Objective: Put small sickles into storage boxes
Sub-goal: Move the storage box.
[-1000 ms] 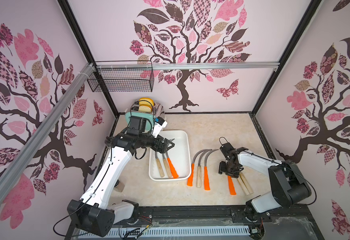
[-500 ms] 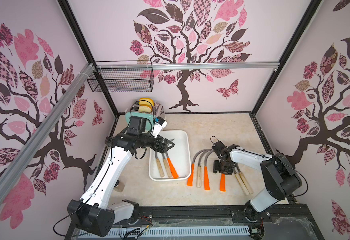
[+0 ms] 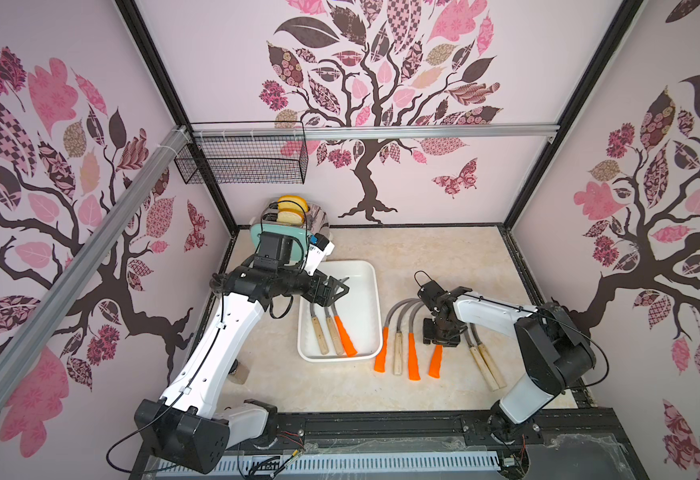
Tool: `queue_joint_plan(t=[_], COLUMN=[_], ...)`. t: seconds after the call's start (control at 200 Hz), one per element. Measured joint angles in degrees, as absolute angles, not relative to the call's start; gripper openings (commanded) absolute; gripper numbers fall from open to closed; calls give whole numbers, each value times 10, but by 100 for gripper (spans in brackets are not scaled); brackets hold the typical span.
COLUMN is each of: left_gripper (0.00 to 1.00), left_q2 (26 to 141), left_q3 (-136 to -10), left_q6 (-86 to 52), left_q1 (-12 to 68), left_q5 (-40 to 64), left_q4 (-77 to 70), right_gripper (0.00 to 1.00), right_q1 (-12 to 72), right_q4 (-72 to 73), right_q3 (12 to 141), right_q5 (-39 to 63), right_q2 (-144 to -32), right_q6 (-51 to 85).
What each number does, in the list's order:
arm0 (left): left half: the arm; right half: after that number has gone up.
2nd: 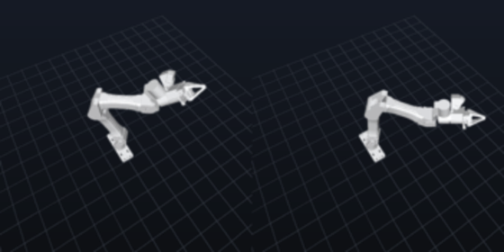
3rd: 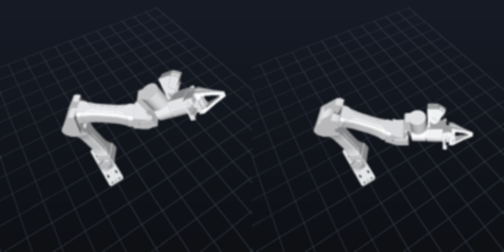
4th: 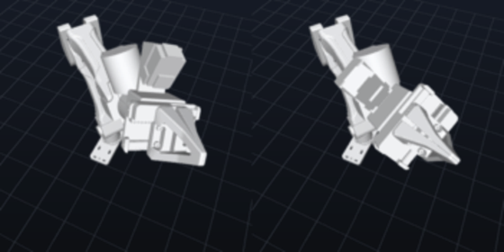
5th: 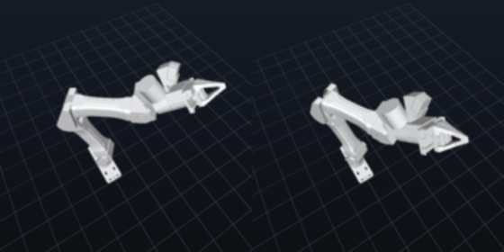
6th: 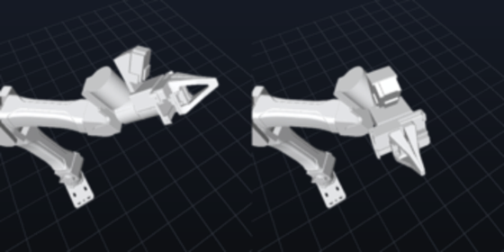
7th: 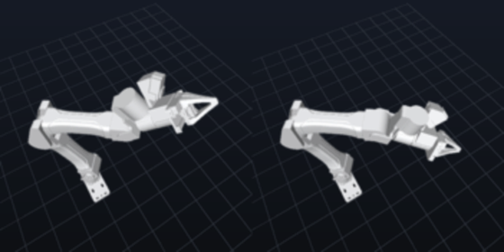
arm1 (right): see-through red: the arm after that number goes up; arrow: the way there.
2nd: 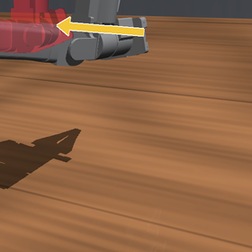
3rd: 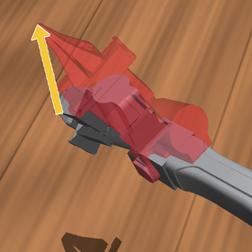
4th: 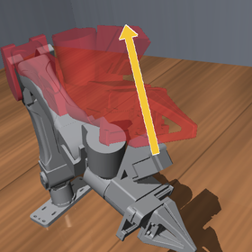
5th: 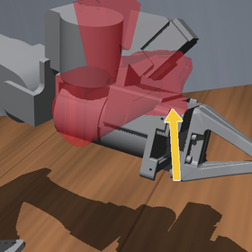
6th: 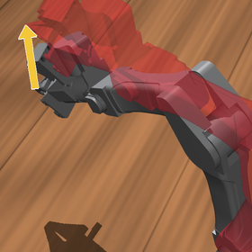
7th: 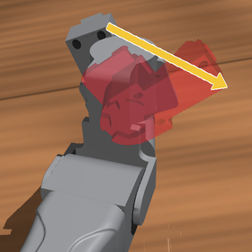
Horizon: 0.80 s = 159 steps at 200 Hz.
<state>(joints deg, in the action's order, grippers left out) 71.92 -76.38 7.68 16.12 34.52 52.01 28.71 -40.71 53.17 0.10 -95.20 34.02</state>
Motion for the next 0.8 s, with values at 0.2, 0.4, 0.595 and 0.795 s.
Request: queue_joint_plan(t=[0.2, 0.4, 0.595, 0.795], left_gripper=[92, 92, 92, 92], left_q2=[719, 719, 719, 719], left_q3=[-764, -765, -767, -767], left_q6=[76, 76, 76, 75], left_q1=[161, 161, 161, 161], left_q5=[345, 345, 345, 345], left_q4=[520, 520, 520, 520], right_gripper=[47, 39, 37, 37], right_q1=[288, 288, 288, 292], right_q4=[-402, -397, -394, -395], right_q3=[525, 521, 521, 531], right_q5=[0, 1, 7, 16], right_q2=[-947, -943, -943, -951], right_q6=[336, 332, 330, 323])
